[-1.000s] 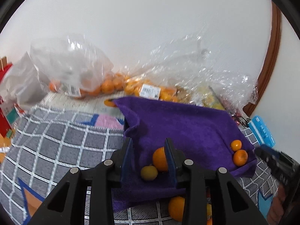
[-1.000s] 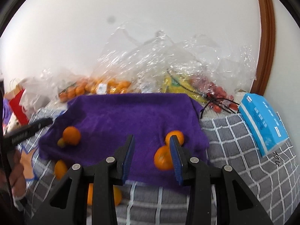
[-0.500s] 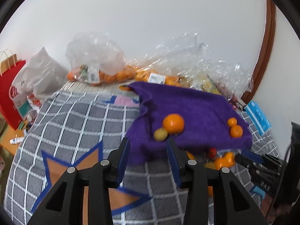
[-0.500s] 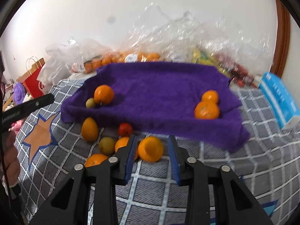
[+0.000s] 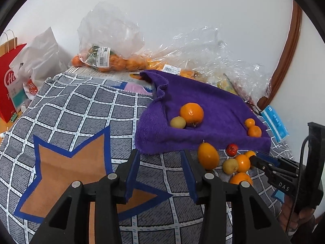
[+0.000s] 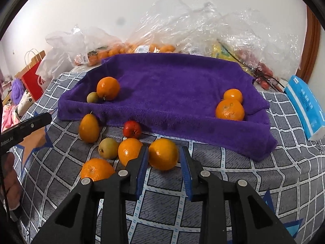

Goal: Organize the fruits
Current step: 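Grasp the oval orange fruit with the left gripper while the right gripper grasps an orange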

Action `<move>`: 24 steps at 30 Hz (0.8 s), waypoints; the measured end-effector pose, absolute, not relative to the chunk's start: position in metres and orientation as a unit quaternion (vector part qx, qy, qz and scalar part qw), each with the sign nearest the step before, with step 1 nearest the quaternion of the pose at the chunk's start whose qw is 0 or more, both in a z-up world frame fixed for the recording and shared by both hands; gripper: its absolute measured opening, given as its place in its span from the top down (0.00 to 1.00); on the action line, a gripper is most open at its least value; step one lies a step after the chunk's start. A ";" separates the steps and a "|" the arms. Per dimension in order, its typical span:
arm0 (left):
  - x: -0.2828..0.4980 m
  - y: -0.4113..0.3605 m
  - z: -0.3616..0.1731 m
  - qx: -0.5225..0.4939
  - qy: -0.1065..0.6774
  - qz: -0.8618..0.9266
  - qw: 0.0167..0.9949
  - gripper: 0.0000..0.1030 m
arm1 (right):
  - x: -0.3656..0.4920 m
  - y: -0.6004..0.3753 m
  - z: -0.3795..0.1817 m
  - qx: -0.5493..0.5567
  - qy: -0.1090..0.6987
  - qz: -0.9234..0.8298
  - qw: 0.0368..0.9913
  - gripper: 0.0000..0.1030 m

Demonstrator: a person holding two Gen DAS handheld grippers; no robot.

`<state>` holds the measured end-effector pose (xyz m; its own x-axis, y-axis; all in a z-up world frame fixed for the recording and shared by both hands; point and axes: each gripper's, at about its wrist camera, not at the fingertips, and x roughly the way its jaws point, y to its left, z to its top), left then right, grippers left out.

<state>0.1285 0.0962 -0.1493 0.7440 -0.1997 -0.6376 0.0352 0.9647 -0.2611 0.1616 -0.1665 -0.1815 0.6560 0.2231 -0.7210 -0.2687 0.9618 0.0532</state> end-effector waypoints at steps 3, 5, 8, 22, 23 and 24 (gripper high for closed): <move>0.129 0.099 -0.149 -0.123 0.355 -0.065 0.924 0.61 | 0.170 -0.167 -0.184 -0.019 0.401 0.141 0.905 0.69; 0.128 0.101 -0.148 -0.129 0.353 -0.068 0.924 0.61 | 0.174 -0.168 -0.185 -0.011 0.406 0.141 0.903 0.68; 0.128 0.103 -0.149 -0.130 0.351 -0.062 0.925 0.61 | 0.179 -0.168 -0.189 -0.009 0.416 0.145 0.898 0.68; 0.130 0.094 -0.154 -0.105 0.358 -0.063 0.926 0.61 | 0.147 -0.198 -0.188 -0.001 0.392 0.102 0.914 0.67; 0.129 0.092 -0.154 -0.101 0.360 -0.069 0.925 0.61 | 0.144 -0.200 -0.187 -0.001 0.390 0.098 0.915 0.67; 0.129 0.088 -0.155 -0.093 0.363 -0.075 0.924 0.61 | 0.139 -0.205 -0.185 -0.001 0.388 0.093 0.917 0.67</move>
